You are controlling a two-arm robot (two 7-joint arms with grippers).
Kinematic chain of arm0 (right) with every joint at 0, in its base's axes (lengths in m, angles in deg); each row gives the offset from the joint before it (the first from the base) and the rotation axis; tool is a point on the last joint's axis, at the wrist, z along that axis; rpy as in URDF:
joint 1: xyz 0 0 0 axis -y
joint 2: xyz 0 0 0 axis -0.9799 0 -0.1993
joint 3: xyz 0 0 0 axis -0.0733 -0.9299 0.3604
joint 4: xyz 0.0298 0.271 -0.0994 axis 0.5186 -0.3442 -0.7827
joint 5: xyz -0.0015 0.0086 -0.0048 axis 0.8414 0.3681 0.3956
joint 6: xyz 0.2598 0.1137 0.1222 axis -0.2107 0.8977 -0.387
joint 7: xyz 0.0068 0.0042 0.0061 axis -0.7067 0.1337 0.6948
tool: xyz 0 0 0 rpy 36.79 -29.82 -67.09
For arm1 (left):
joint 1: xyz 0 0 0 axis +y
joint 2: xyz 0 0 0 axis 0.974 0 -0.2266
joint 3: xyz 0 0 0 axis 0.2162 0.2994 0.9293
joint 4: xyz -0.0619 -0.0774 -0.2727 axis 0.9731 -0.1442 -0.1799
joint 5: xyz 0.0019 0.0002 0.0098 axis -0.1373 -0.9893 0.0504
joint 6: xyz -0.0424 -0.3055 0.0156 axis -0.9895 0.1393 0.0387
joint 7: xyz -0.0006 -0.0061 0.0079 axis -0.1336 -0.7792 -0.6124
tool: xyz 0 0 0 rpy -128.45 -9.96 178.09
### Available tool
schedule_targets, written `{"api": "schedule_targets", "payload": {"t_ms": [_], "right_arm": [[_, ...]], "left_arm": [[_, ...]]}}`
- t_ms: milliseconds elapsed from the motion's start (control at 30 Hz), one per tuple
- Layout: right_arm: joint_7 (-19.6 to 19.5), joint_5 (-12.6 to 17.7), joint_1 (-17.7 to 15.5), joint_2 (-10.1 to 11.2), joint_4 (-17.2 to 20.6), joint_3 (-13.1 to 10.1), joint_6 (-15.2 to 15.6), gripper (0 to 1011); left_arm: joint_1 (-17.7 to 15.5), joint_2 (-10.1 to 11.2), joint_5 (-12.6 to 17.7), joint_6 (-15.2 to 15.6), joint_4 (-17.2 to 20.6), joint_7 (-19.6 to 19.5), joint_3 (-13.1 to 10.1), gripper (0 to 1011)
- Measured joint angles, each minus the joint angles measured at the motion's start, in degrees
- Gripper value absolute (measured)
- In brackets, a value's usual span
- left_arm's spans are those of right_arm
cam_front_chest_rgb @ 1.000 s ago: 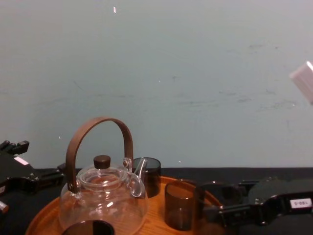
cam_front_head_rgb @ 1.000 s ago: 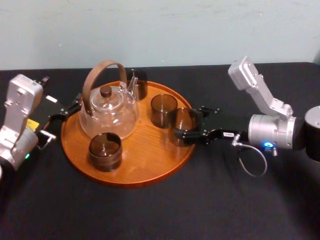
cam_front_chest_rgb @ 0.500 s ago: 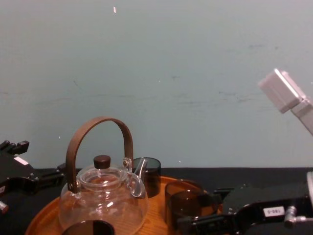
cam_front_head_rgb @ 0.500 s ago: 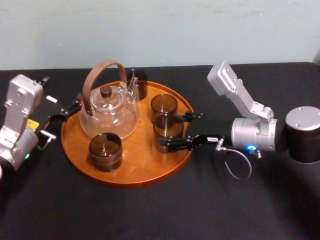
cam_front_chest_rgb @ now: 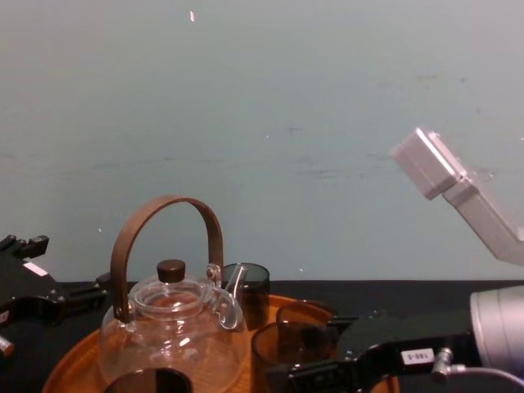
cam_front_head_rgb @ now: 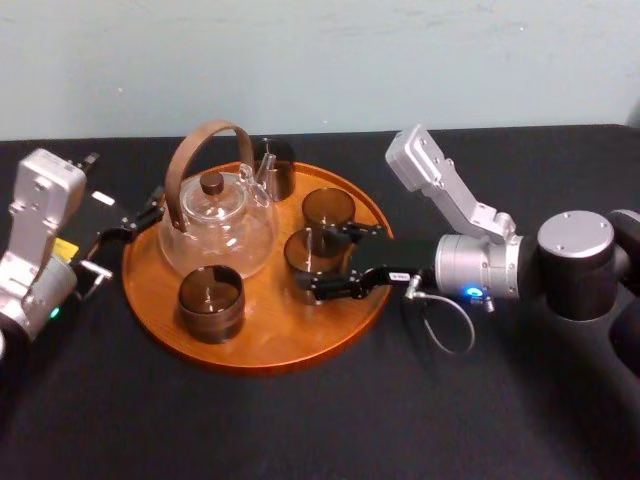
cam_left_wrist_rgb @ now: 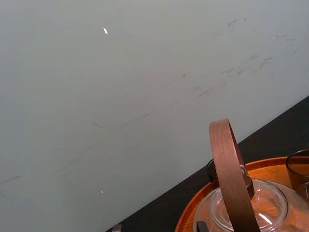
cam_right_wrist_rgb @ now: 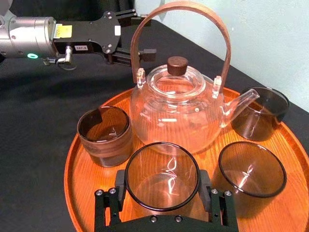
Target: Pick up the glass from the table and place it on the tray.
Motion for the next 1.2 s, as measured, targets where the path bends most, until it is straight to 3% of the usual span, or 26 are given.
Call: {"api": "schedule_targets", "payload": {"t_ms": [433,1200], "right_arm": [[1.4,-0.5,1.3,-2.9,-5.3,0.4,-4.3,904],[2.2,-1.6,2.7,-5.5,-11.3,0.6,-5.3,904]], "left_arm": [[0.0,0.0,0.0,0.0,0.0,0.0,0.0,1001],[0.0,0.0,0.0,0.0,0.0,0.0,0.0,1001]]}}
